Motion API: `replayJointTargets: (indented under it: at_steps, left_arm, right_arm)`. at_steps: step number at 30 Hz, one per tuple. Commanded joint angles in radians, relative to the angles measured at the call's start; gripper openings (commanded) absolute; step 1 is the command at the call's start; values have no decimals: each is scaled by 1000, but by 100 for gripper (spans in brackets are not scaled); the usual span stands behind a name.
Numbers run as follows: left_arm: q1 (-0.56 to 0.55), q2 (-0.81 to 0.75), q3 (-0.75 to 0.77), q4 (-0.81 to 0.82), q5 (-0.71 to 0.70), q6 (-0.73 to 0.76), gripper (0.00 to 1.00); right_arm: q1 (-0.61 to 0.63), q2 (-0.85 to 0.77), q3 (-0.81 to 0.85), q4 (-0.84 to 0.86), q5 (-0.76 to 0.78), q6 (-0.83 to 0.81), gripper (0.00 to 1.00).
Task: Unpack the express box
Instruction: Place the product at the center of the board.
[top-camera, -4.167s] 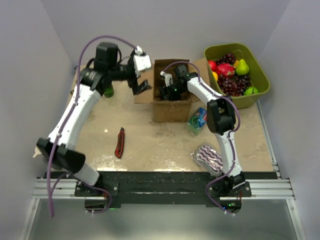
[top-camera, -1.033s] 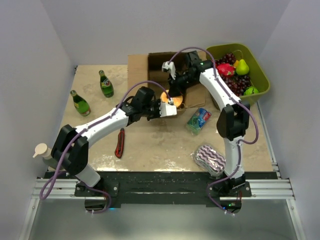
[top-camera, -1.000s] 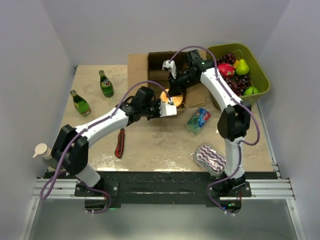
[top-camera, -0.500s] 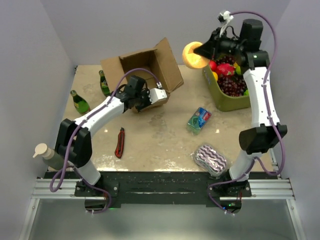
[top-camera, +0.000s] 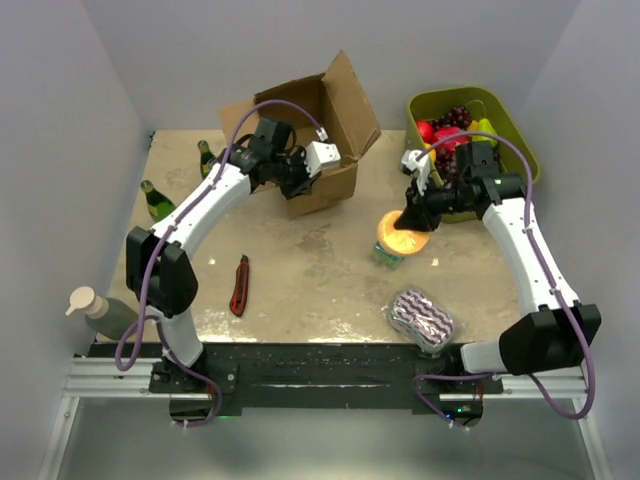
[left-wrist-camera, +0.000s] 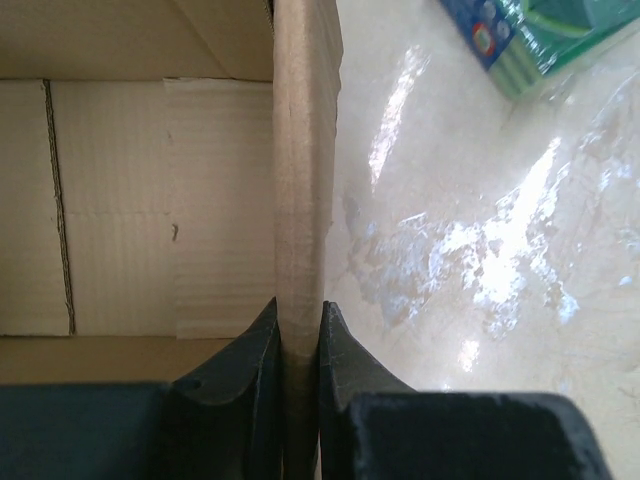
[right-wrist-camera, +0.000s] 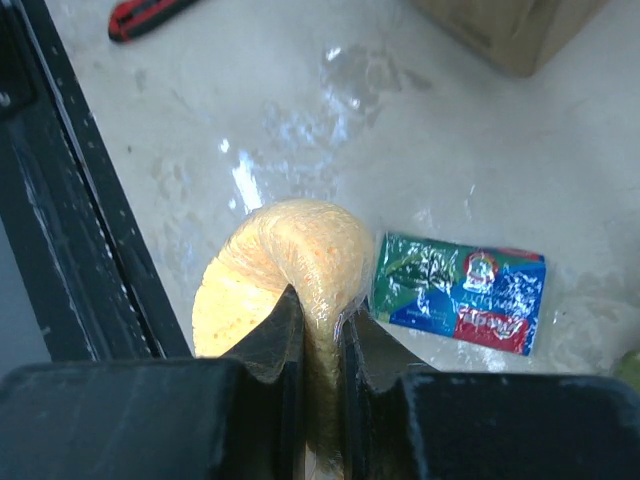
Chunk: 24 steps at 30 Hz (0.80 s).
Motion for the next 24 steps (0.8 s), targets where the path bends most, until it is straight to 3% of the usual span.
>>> replayJointTargets:
  at_steps: [1,3,6,9,10,12,13,17,19,20,24]
  left_arm:
    - [3,5,73,1,74,-46,17]
    - [3,7,53,-1,81,-46,18]
    - [3,13,40,1,84,-49,19]
    - [3,22,44,-2,74,-49,19]
    - [3,24,46,-4,71,-49,19]
    - [1,34,56,-5,64,-55,25]
    - [0,36,62,-10,58,-63,31]
    - [-2,37,73,-9,42,-64,55]
    - [-2,37,81,5,21,-78,66]
    - [-2,37,84,10,15,-84,99]
    - [-3,25,125,33,8,-110,100]
  right_arm:
    - [51,0,-95,-44,57,-269,0]
    - [102,45,-126,-87,92,-373,0]
    - [156,98,-165,-48,94,-372,3]
    - [197,137,-168,32,103,-345,14]
    - [208,144,-166,51,109,-340,23]
    - [211,158,-159,66,105,-341,77]
    - [211,154,-139,72,101,-328,98]
    - [205,103,-74,81,129,-231,99]
    - [197,86,-16,110,144,-100,99]
    - [185,85,5,112,161,-55,99]
    - [179,62,67,181,360,289,99]
